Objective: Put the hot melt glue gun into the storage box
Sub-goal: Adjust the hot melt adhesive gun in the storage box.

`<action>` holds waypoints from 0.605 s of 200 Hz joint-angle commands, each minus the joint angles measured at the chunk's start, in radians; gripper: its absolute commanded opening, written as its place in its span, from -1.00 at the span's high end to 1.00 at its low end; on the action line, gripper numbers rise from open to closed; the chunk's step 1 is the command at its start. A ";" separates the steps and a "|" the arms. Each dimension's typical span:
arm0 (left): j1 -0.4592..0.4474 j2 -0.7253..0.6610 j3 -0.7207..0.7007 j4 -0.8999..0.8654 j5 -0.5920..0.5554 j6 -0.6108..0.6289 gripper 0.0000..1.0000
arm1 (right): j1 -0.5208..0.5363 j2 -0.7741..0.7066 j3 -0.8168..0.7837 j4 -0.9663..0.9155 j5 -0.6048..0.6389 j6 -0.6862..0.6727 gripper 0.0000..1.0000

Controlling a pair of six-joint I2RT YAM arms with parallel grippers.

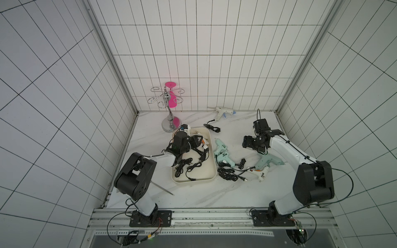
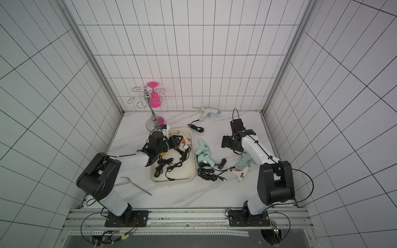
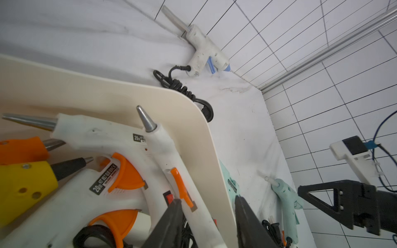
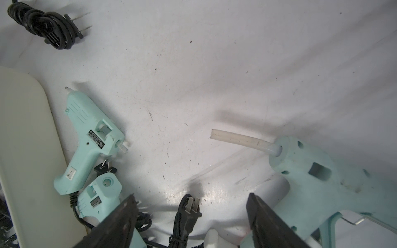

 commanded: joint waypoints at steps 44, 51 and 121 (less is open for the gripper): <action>0.074 -0.195 0.186 -0.430 -0.198 0.120 -0.42 | 0.250 0.129 0.279 0.067 -0.083 -0.206 -0.09; 0.091 -0.204 0.205 -0.500 -0.213 0.118 -0.43 | 0.275 0.174 0.329 0.060 -0.079 -0.229 -0.01; 0.213 -0.402 0.139 -0.826 -0.402 0.124 -0.54 | 0.345 0.544 0.665 0.074 -0.146 -0.258 0.18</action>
